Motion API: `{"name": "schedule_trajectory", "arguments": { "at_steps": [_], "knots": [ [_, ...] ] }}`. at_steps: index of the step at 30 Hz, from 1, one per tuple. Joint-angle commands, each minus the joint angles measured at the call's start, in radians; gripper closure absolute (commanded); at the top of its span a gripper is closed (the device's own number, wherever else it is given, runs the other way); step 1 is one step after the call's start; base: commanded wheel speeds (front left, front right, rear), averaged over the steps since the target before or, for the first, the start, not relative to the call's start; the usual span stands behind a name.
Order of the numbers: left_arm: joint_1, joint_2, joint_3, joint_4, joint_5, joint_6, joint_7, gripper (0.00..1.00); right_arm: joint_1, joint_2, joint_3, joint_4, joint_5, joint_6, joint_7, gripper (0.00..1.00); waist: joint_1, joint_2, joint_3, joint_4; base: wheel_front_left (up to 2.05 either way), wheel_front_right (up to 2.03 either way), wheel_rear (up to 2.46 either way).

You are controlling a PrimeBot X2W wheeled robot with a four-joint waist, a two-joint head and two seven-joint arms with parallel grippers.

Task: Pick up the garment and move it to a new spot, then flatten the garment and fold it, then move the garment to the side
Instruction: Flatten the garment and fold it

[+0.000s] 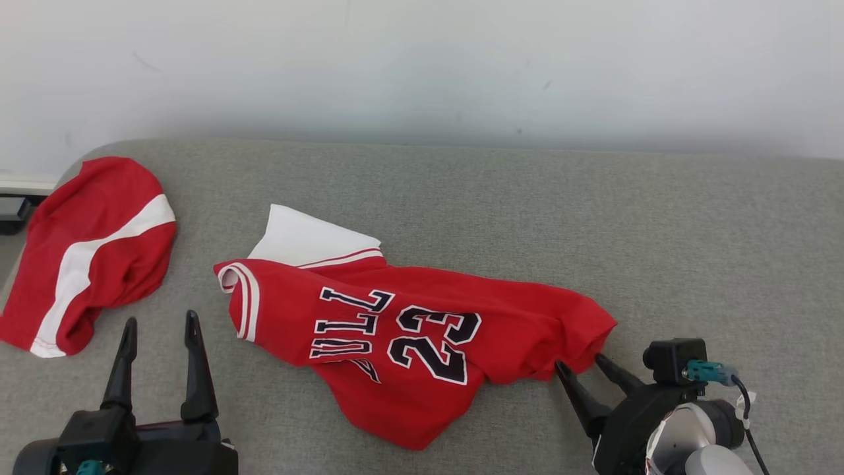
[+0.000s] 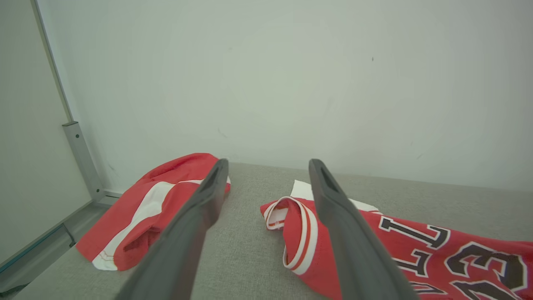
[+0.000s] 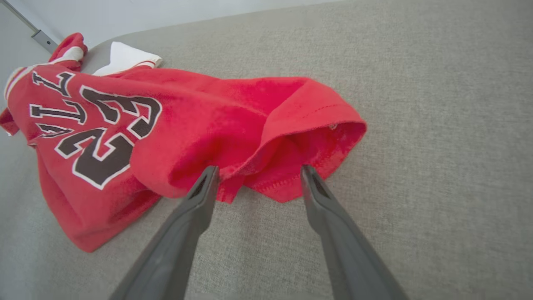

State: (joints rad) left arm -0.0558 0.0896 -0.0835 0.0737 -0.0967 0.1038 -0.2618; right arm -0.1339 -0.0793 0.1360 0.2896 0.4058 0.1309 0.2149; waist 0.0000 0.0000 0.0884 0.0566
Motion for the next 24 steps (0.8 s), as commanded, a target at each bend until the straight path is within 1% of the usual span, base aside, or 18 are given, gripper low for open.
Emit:
{"name": "schedule_trajectory", "arguments": {
  "at_steps": [1, 6, 10, 11, 12, 13, 18, 20, 24],
  "knots": [
    [-0.004, -0.001, 0.001, 0.004, 0.003, -0.006, -0.005, 0.00, -0.003, 0.000, -0.007, 0.015, 0.005, 0.000, -0.003, 0.00, 0.0000, 0.0000, -0.001, 0.012, 0.00, 0.00, 0.00],
    [-0.008, -0.005, 0.008, 0.010, 0.010, -0.013, -0.005, 0.00, -0.046, 0.010, 0.004, 0.103, 0.019, 0.000, -0.043, 0.00, 0.0000, 0.0000, -0.003, 0.022, 0.00, 0.00, 0.00],
    [-0.009, -0.009, 0.008, 0.016, 0.016, -0.018, -0.005, 0.00, -0.085, 0.016, 0.035, 0.174, 0.026, 0.000, -0.077, 0.00, 0.0000, 0.0000, -0.009, 0.029, 0.00, 0.00, 0.00],
    [-0.009, -0.010, 0.009, 0.017, 0.017, -0.020, -0.005, 0.00, -0.093, 0.016, 0.040, 0.189, 0.022, 0.000, -0.090, 0.25, 0.0000, 0.0000, -0.011, 0.030, 0.00, 0.00, 0.00],
    [-0.008, -0.012, 0.010, 0.018, 0.018, -0.022, -0.005, 0.00, -0.099, 0.016, 0.047, 0.201, 0.019, 0.000, -0.104, 0.68, 0.0000, 0.0000, -0.013, 0.031, 0.00, 0.00, 0.00],
    [-0.006, -0.013, 0.011, 0.019, 0.018, -0.023, -0.005, 0.00, -0.103, 0.017, 0.056, 0.213, 0.018, 0.000, -0.115, 1.00, 0.0000, 0.0000, -0.015, 0.032, 0.00, 0.00, 0.00],
    [0.013, -0.014, 0.026, 0.019, 0.019, -0.022, -0.005, 0.00, -0.127, -0.011, 0.061, 0.243, 0.036, 0.000, -0.172, 1.00, 0.0000, 0.0000, -0.024, 0.019, 0.00, 0.00, 0.00],
    [0.018, -0.015, 0.034, 0.016, 0.020, -0.021, -0.005, 0.00, -0.126, -0.024, 0.056, 0.236, 0.053, 0.000, -0.181, 1.00, 0.0000, 0.0000, -0.027, 0.010, 0.00, 0.00, 0.00],
    [0.025, -0.018, 0.039, 0.011, 0.023, -0.025, -0.005, 0.00, -0.111, -0.072, 0.039, 0.190, 0.093, 0.000, -0.185, 1.00, 0.0000, 0.0000, -0.028, -0.017, 0.00, 0.00, 0.00]
  ]
}}
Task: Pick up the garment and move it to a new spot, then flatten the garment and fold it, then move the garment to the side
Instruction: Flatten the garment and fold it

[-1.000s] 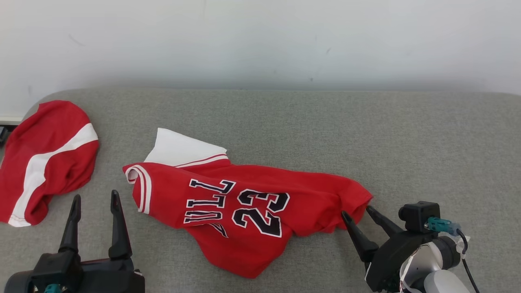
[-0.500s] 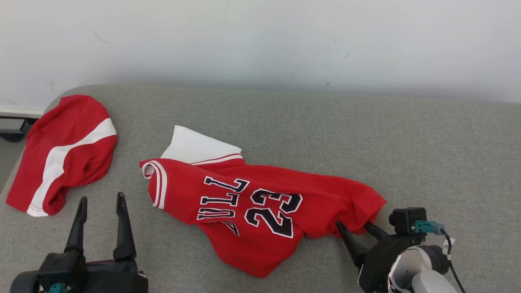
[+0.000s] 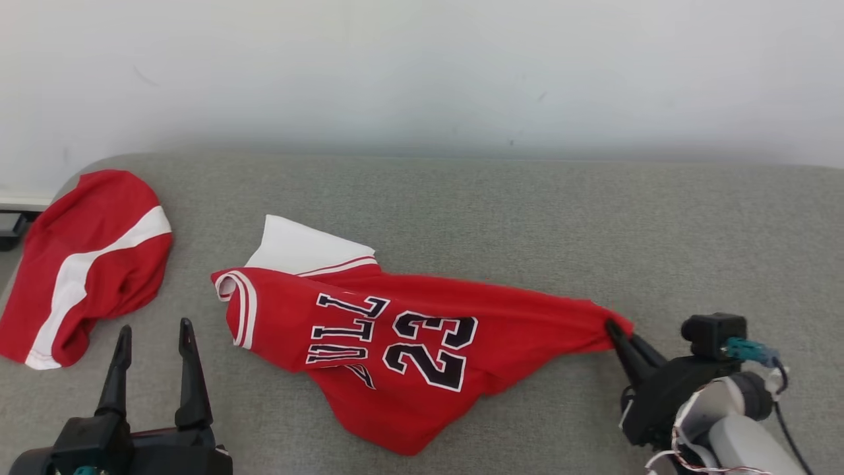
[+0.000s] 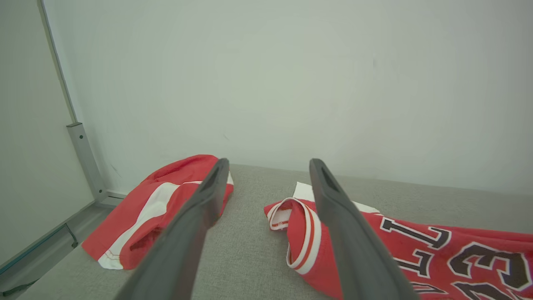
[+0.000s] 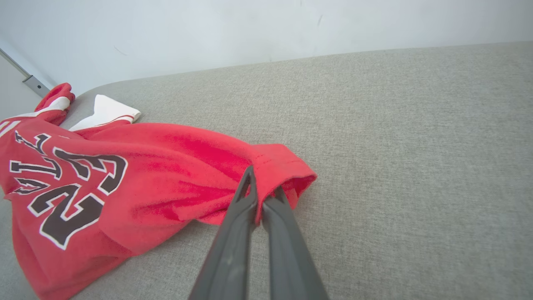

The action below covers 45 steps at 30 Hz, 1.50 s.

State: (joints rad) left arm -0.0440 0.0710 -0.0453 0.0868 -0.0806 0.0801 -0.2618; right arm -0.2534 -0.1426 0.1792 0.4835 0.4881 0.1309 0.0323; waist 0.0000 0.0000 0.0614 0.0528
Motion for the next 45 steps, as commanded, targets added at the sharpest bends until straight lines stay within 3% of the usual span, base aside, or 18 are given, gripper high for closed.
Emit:
{"name": "schedule_trajectory", "arguments": {
  "at_steps": [1, 10, 15, 18, 24, 32, 40, 45],
  "knots": [
    [0.014, 0.000, -0.001, 0.000, 0.009, -0.004, -0.005, 0.00, 0.015, -0.025, -0.010, -0.017, 0.017, 0.000, 0.000, 1.00, 0.0000, 0.0000, 0.000, -0.019, 0.00, 0.00, 0.00],
    [0.000, -0.005, -0.016, 0.003, 0.018, -0.014, -0.005, 0.00, 0.113, -0.156, 0.021, -0.248, 0.221, 0.000, 0.104, 1.00, 0.0000, 0.0000, 0.012, -0.065, 0.00, 0.00, 0.00],
    [-0.005, -0.007, -0.011, 0.006, 0.021, -0.017, -0.005, 0.00, 0.180, -0.239, -0.024, -0.372, 0.281, 0.000, 0.142, 1.00, 0.0000, 0.0000, 0.020, -0.077, 0.00, 0.00, 0.00],
    [-0.010, -0.007, -0.009, 0.008, 0.023, -0.022, -0.005, 0.00, 0.207, -0.248, -0.051, -0.416, 0.283, 0.000, 0.161, 1.00, 0.0000, 0.0000, 0.022, -0.078, 0.00, 0.00, 0.00],
    [-0.018, -0.010, -0.017, 0.014, 0.024, -0.026, -0.005, 0.00, 0.200, -0.201, -0.056, -0.435, 0.264, 0.000, 0.160, 1.00, 0.0000, 0.0000, 0.023, -0.064, 0.00, 0.00, 0.00],
    [-0.032, -0.013, -0.034, 0.030, 0.023, -0.035, -0.005, 0.00, 0.048, -0.185, -0.015, -0.367, 0.200, 0.000, 0.108, 1.00, 0.0000, 0.0000, 0.022, -0.029, 0.00, 0.00, 0.00],
    [-0.047, -0.016, -0.055, 0.040, 0.019, -0.038, -0.005, 0.00, -0.202, -0.163, 0.030, -0.155, 0.158, 0.000, 0.028, 1.00, 0.0000, 0.0000, 0.027, 0.007, 0.00, 0.00, 0.00],
    [-0.058, -0.017, -0.068, 0.050, 0.016, -0.044, -0.005, 0.00, -0.362, -0.143, 0.110, 0.017, 0.137, 0.000, 0.001, 1.00, 0.0000, 0.0000, 0.034, 0.026, 0.00, 0.00, 0.00]
  ]
}}
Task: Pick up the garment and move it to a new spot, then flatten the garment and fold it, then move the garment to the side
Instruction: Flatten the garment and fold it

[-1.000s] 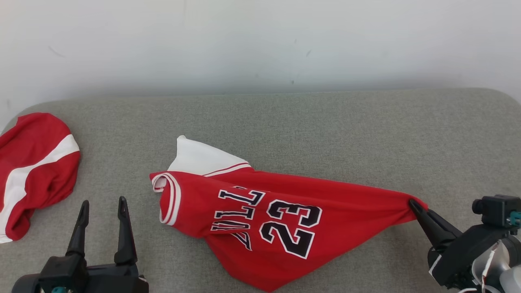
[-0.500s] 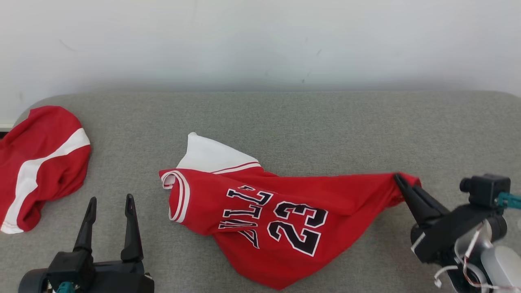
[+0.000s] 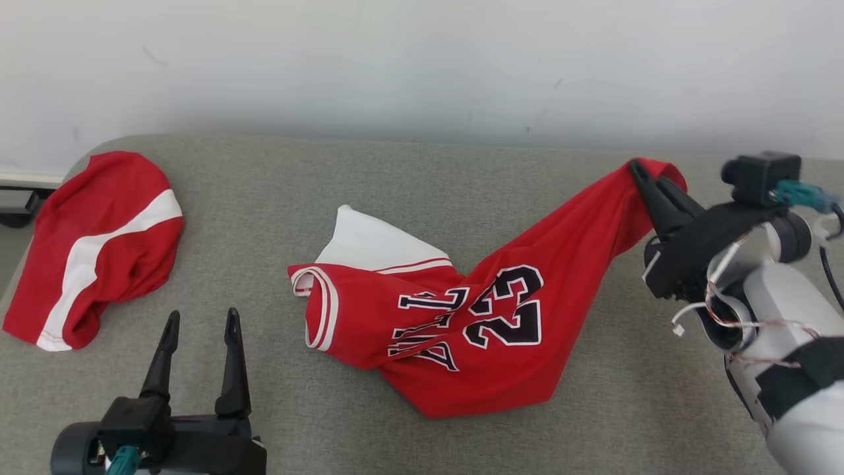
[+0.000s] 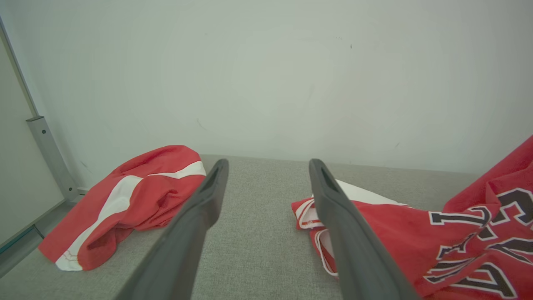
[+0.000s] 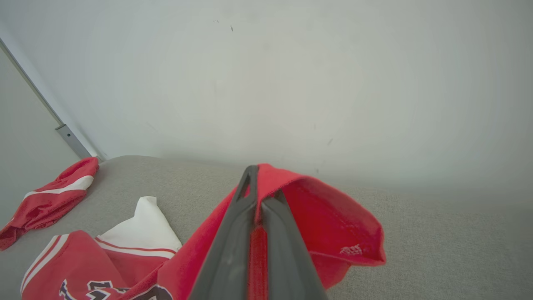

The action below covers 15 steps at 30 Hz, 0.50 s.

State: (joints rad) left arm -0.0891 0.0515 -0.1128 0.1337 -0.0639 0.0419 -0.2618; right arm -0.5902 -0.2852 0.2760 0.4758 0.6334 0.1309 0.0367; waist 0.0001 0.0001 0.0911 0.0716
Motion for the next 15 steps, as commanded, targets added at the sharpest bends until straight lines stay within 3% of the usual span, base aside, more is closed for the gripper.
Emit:
{"name": "schedule_trajectory", "arguments": {
  "at_steps": [1, 15],
  "knots": [
    [-0.016, 0.003, -0.006, 0.004, 0.000, -0.005, -0.005, 0.00, -0.059, 0.000, 0.027, 0.064, -0.019, 0.000, -0.014, 1.00, -0.0001, -0.0001, 0.006, 0.012, 0.00, 0.00, 0.00],
    [-0.067, 0.001, -0.109, 0.033, -0.018, -0.009, -0.005, 0.00, -0.355, 0.086, 0.169, 0.577, -0.120, 0.000, -0.267, 1.00, -0.0001, -0.0001, 0.032, 0.117, 0.00, 0.00, 0.00]
  ]
}}
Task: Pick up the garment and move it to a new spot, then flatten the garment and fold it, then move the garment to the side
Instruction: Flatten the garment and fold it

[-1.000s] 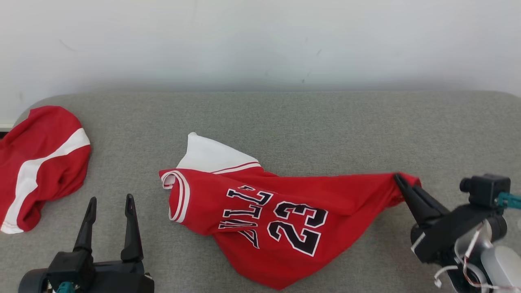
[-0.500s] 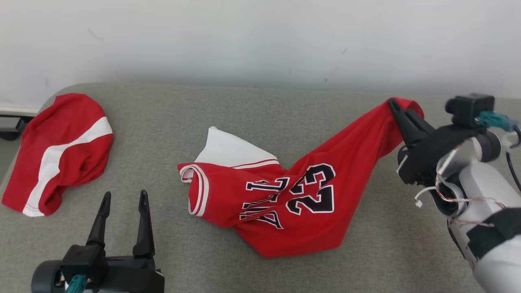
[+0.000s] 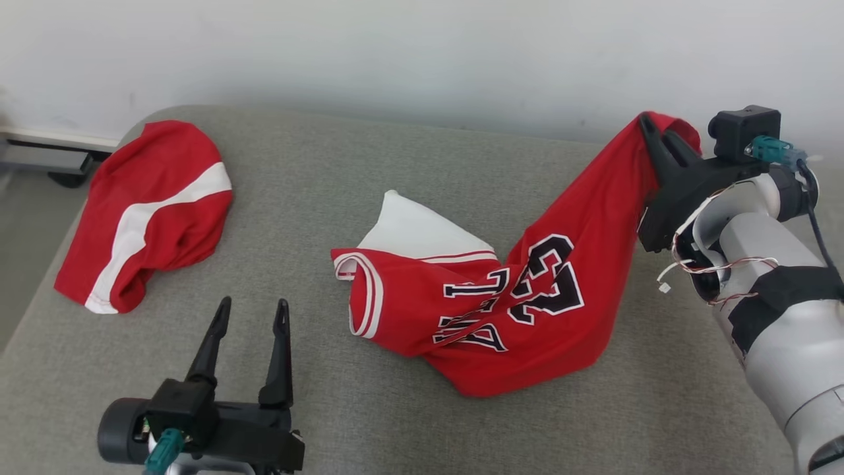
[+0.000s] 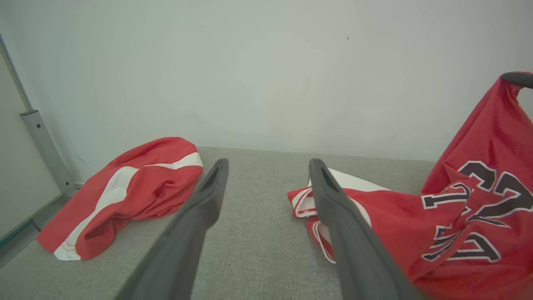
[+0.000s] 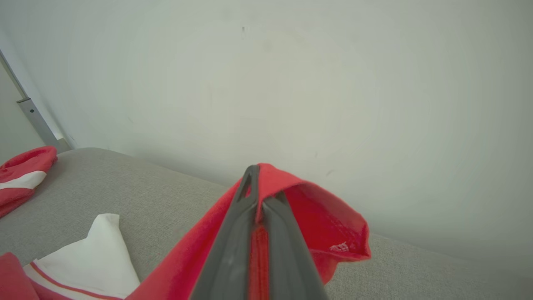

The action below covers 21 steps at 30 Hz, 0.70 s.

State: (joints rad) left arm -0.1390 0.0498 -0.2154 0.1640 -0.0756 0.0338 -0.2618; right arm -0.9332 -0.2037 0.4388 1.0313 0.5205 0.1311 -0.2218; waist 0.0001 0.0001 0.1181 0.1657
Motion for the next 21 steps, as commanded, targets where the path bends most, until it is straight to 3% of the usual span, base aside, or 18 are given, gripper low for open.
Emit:
{"name": "schedule_trajectory", "arguments": {
  "at_steps": [1, 5, 7, 8, 9, 14, 21],
  "knots": [
    [-0.019, 0.003, -0.015, 0.005, -0.007, -0.001, -0.005, 0.00, -0.015, 0.014, 0.016, 0.043, -0.007, -0.001, -0.016, 1.00, -0.0001, -0.0001, 0.005, 0.031, 0.00, 0.00, 0.00],
    [-0.024, 0.003, -0.037, 0.011, -0.012, 0.003, -0.005, 0.00, -0.025, 0.026, 0.039, 0.096, -0.007, -0.001, -0.028, 1.00, -0.0001, -0.0001, 0.004, 0.052, 0.00, 0.00, 0.00],
    [-0.025, 0.003, -0.045, 0.013, -0.014, 0.008, -0.005, 0.00, -0.027, 0.033, 0.047, 0.118, -0.001, -0.001, -0.036, 0.71, -0.0001, -0.0001, 0.004, 0.059, 0.00, 0.00, 0.00],
    [-0.024, 0.003, -0.047, 0.013, -0.015, 0.009, -0.005, 0.00, -0.027, 0.037, 0.053, 0.127, 0.000, -0.001, -0.036, 0.39, -0.0001, -0.0001, 0.004, 0.061, 0.00, 0.00, 0.00],
    [-0.024, 0.003, -0.048, 0.014, -0.016, 0.009, -0.005, 0.00, -0.026, 0.039, 0.055, 0.133, 0.006, -0.001, -0.039, 0.00, -0.0001, -0.0001, 0.003, 0.062, 0.00, 0.00, 0.00],
    [-0.007, 0.002, -0.040, 0.015, -0.015, 0.018, -0.005, 0.00, -0.002, 0.040, 0.085, 0.145, 0.040, -0.001, -0.042, 0.00, -0.0001, -0.0001, -0.007, 0.046, 0.00, 0.00, 0.00],
    [0.008, 0.003, -0.039, 0.011, -0.014, 0.016, -0.005, 0.00, 0.055, -0.015, 0.145, 0.074, 0.110, -0.001, -0.044, 0.00, -0.0001, -0.0001, -0.026, 0.006, 0.00, 0.00, 0.00]
  ]
}}
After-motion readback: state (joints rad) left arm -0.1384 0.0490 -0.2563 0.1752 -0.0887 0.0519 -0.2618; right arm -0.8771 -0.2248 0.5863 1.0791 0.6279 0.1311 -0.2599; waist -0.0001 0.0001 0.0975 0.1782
